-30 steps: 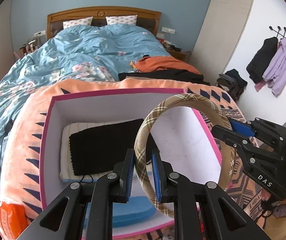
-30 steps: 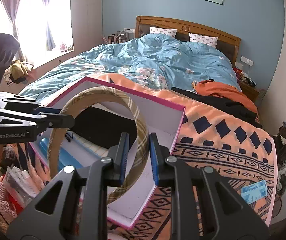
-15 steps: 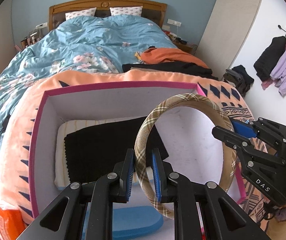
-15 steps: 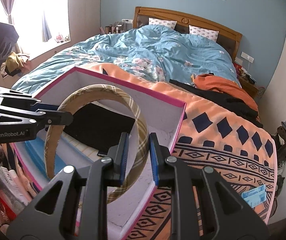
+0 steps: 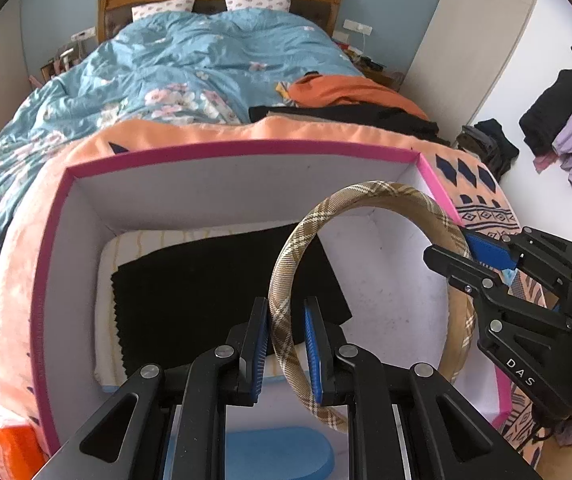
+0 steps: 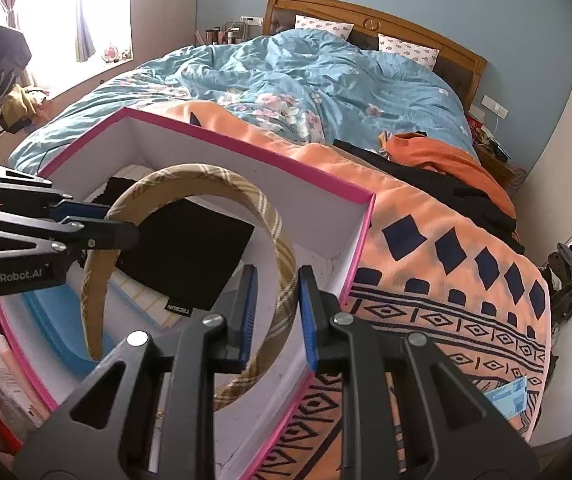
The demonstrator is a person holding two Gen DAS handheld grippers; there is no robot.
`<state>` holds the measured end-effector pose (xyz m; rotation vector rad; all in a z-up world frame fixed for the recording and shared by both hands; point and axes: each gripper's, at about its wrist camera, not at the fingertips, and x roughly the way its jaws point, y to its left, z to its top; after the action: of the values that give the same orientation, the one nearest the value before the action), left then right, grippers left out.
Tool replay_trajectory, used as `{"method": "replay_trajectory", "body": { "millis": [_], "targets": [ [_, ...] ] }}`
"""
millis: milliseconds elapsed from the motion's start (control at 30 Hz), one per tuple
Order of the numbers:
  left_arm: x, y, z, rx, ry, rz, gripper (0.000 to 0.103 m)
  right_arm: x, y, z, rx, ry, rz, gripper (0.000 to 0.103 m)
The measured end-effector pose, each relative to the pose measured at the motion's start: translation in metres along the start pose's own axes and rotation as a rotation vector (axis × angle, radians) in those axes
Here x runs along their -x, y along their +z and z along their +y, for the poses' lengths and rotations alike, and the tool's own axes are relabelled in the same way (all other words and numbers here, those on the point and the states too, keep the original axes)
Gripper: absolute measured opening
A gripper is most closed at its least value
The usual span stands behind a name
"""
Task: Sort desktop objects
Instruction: 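Lower the plaid ring with the left gripper into the pink box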
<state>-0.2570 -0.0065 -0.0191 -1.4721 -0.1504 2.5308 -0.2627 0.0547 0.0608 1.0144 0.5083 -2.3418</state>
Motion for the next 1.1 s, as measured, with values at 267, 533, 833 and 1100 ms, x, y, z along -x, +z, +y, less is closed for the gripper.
{"method": "replay_trajectory", "body": {
  "millis": [267,533,833,1100],
  "targets": [
    [-0.014,0.002,-0.005,-0.026,0.032,0.037,0.016,-0.014,0.003,0.001,0.012,-0.018,0.044,0.023],
    [-0.03,0.003,-0.005,-0.026,0.039,0.085,0.016,-0.025,0.005,0.003,0.035,-0.058,0.071,0.023],
    [-0.037,0.004,-0.012,-0.053,0.064,0.125,0.019,-0.02,0.005,0.003,0.015,-0.062,0.016,0.024],
    [-0.059,0.018,-0.018,-0.11,0.138,0.206,0.026,0.001,-0.008,-0.006,-0.034,-0.018,-0.018,0.026]
  ]
}}
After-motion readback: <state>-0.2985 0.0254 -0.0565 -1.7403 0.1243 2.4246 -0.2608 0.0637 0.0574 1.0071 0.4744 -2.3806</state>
